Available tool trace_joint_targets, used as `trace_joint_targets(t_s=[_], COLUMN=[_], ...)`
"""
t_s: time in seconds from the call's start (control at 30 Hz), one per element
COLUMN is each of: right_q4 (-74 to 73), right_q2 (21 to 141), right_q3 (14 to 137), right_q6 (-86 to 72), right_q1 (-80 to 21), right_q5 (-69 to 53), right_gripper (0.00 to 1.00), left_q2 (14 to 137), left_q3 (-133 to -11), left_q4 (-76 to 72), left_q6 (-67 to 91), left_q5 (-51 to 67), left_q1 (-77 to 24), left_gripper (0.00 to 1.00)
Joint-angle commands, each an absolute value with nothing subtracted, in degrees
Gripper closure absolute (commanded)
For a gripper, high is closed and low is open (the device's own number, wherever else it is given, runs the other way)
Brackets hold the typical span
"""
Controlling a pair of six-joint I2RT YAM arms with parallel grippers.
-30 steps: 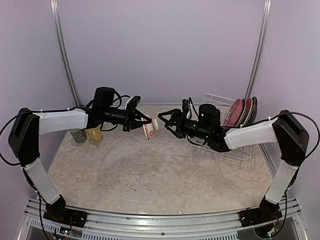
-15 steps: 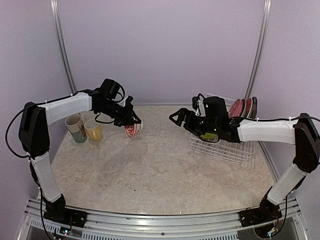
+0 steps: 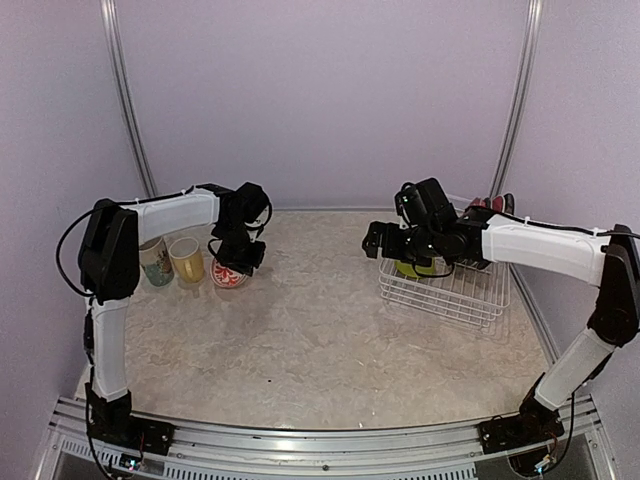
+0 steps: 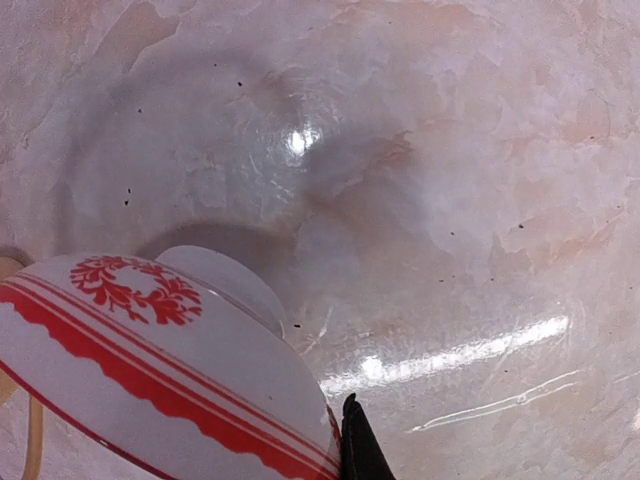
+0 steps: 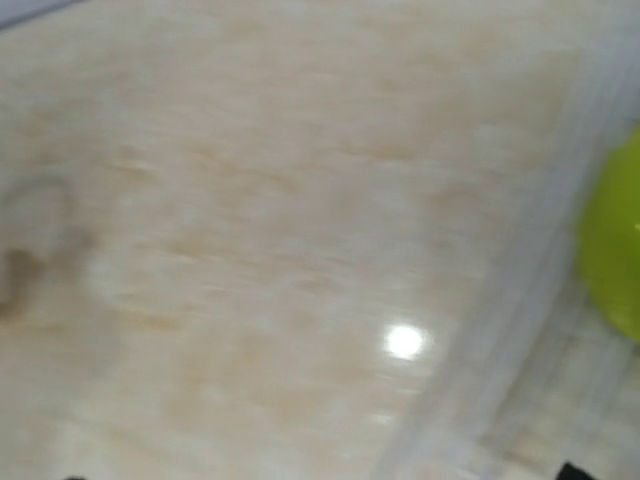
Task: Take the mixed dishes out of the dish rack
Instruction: Place the bowl at the center of the board.
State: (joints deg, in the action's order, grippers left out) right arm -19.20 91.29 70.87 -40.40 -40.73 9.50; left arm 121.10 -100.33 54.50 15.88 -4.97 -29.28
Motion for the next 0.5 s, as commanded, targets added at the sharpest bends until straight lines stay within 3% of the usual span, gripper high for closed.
trace_joint_targets(t_s=[0.0, 0.47], right_q4=[-27.89, -28.58], right_q2=[88.01, 84.77], right_q3=[72.73, 70.41], right_q6=[-38.93, -36.72], right_q1=[-40.97, -40.96], right_q5=[19.04, 22.32], right_gripper=[0.0, 0.0], left_q2=[122.9, 124.95], left_q3=[-104.43, -104.9], left_q4=[57.11, 59.28], left_q6=[11.53, 10.35], left_q5=[-14.17, -13.78], left_q1=[-29.82, -29.45], left_gripper=[1.0, 0.91])
